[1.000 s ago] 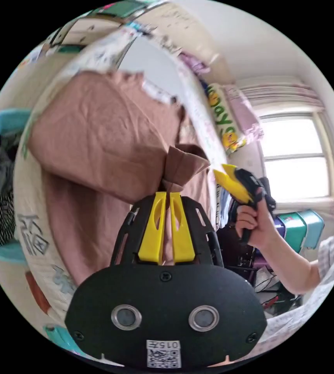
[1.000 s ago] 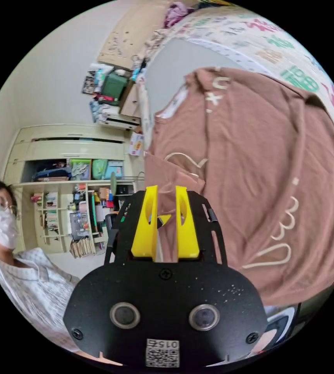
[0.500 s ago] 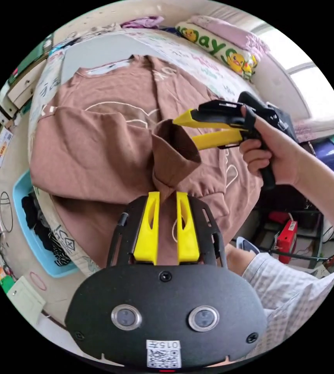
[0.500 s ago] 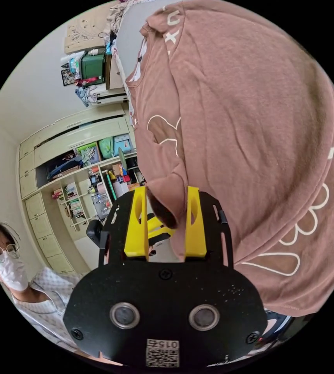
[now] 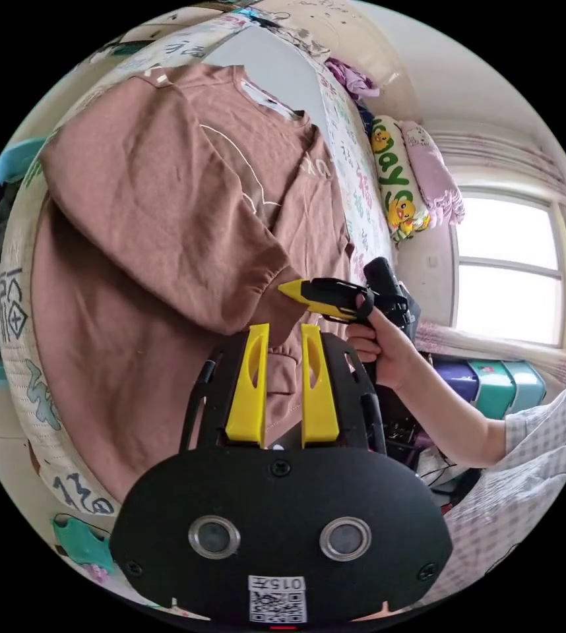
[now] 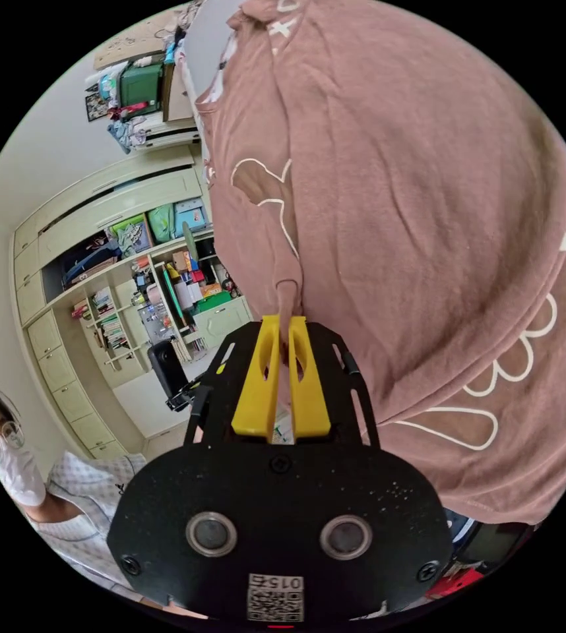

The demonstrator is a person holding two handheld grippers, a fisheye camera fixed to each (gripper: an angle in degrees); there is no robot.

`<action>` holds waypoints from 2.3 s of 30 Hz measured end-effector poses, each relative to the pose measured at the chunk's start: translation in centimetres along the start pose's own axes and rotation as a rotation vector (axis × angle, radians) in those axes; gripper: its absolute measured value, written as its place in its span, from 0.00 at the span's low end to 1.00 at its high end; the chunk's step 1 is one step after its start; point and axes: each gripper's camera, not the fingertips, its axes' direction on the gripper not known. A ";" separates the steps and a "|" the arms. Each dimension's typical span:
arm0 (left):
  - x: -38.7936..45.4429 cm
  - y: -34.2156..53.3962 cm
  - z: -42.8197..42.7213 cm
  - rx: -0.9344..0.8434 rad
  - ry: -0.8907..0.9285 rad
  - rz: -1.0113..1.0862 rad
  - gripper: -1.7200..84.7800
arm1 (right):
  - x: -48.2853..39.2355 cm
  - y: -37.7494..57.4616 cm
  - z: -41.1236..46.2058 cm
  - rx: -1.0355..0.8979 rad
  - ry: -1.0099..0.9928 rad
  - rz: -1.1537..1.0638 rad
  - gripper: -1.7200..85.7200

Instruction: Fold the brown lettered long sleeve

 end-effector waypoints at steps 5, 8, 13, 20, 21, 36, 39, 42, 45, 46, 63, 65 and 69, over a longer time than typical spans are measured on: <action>-1.7 0.0 -3.9 0.079 0.001 -0.060 0.11 | -0.5 2.9 -5.7 0.122 0.043 -0.119 0.03; -3.7 -0.6 -6.6 0.152 0.047 -0.118 0.11 | 1.6 5.4 -10.8 0.222 0.094 -0.082 0.03; -8.0 -3.1 -9.3 0.256 0.109 -0.230 0.12 | 6.7 6.4 -13.9 0.241 0.190 0.033 0.03; -14.7 -6.6 -6.9 0.445 0.352 -0.561 0.11 | 8.1 3.0 -9.4 0.176 0.189 0.024 0.03; -15.2 -6.6 -6.8 0.507 0.379 -0.606 0.10 | 8.1 2.7 -9.1 0.174 0.190 0.020 0.03; -15.0 -12.0 -13.5 0.372 0.164 -0.512 0.04 | 13.8 -5.8 -2.9 -0.084 0.330 0.098 0.07; -12.6 -14.8 -15.7 0.292 0.030 -0.443 0.05 | 12.6 -7.7 -5.1 -0.067 0.430 0.089 0.08; -8.9 -19.4 -16.3 0.182 -0.173 -0.329 0.06 | 8.5 -12.5 -9.0 0.036 0.552 -0.014 0.09; -5.9 -23.8 -14.9 0.000 -0.372 -0.218 0.05 | 3.5 -20.9 -11.6 0.120 0.598 -0.153 0.10; -5.7 -24.4 -14.3 -0.062 -0.388 -0.190 0.04 | 1.5 -24.7 -12.1 0.139 0.587 -0.201 0.11; -0.5 -48.0 -12.9 -0.015 -0.250 0.072 0.12 | -8.4 -50.3 -6.8 0.061 0.685 -0.297 0.15; -0.7 -49.9 -11.0 -0.024 -0.254 0.054 0.12 | -8.2 -51.0 -7.7 0.061 0.664 -0.281 0.12; -0.1 -51.8 -7.7 -0.113 -0.332 0.087 0.08 | -7.9 -51.7 -8.6 0.030 0.654 -0.282 0.07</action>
